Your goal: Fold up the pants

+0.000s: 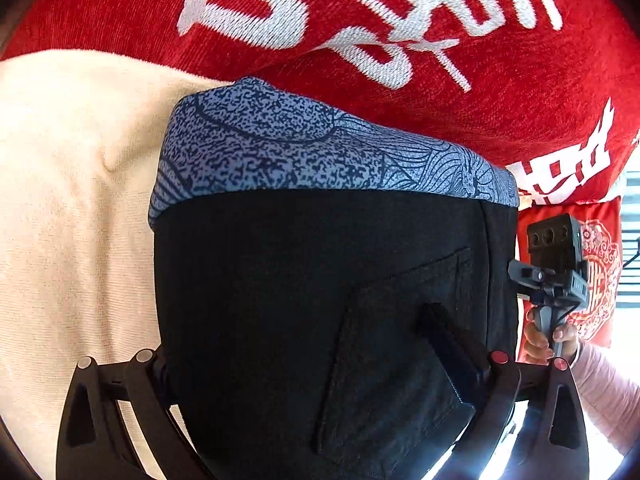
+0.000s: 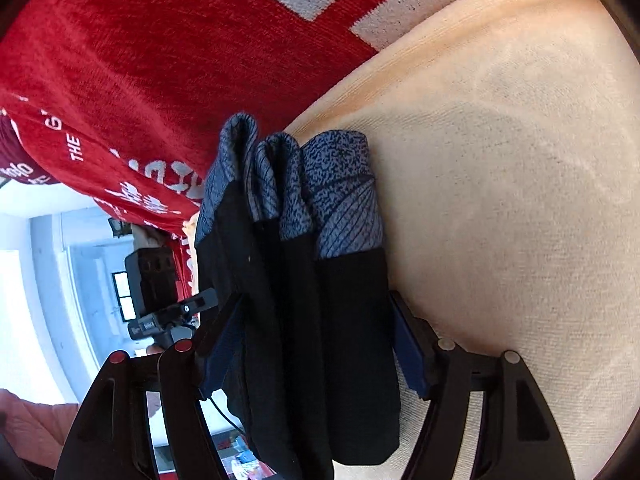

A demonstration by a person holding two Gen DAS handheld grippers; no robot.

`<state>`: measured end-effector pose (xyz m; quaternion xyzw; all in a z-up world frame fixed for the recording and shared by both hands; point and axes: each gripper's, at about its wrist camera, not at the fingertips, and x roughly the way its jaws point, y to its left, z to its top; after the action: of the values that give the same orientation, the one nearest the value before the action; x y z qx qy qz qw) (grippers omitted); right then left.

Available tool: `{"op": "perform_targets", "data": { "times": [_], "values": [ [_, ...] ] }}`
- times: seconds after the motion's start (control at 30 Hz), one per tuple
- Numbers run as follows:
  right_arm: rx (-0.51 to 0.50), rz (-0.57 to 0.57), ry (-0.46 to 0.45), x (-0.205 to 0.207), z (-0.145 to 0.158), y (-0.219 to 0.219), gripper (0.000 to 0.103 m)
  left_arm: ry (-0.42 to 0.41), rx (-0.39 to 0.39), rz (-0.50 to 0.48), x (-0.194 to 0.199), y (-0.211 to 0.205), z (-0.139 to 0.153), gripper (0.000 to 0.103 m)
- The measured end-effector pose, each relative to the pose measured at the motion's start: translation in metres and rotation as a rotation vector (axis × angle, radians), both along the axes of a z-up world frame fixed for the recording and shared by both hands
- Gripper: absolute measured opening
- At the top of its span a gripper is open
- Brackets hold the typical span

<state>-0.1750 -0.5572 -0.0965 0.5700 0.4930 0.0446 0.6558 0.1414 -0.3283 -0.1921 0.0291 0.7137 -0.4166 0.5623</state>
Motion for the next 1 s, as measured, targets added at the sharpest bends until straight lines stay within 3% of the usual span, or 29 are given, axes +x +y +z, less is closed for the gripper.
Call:
{"op": "perform_targets", "data": {
  "times": [0.1,0.33,0.4,0.6,1.0],
  "values": [
    [-0.009,-0.001,0.022,0.001,0.001,0.002,0.072,-0.017,0.014,0.009,0.003,0.002,0.008,0.101],
    [-0.034,-0.019,0.057,0.0,0.011,0.006,0.052,-0.061,-0.02,0.063,0.004,0.004,0.032,0.071],
    [-0.03,-0.035,0.051,-0.002,0.015,0.008,0.049,-0.063,-0.027,0.078,0.006,0.009,0.037,0.068],
    [-0.003,-0.061,0.016,-0.008,0.034,0.015,0.044,-0.096,-0.037,0.071,0.001,0.011,0.06,0.065],
    [0.038,-0.059,-0.03,-0.043,0.073,0.039,0.043,-0.164,-0.04,0.053,-0.032,0.035,0.121,0.065]
  ]
}}
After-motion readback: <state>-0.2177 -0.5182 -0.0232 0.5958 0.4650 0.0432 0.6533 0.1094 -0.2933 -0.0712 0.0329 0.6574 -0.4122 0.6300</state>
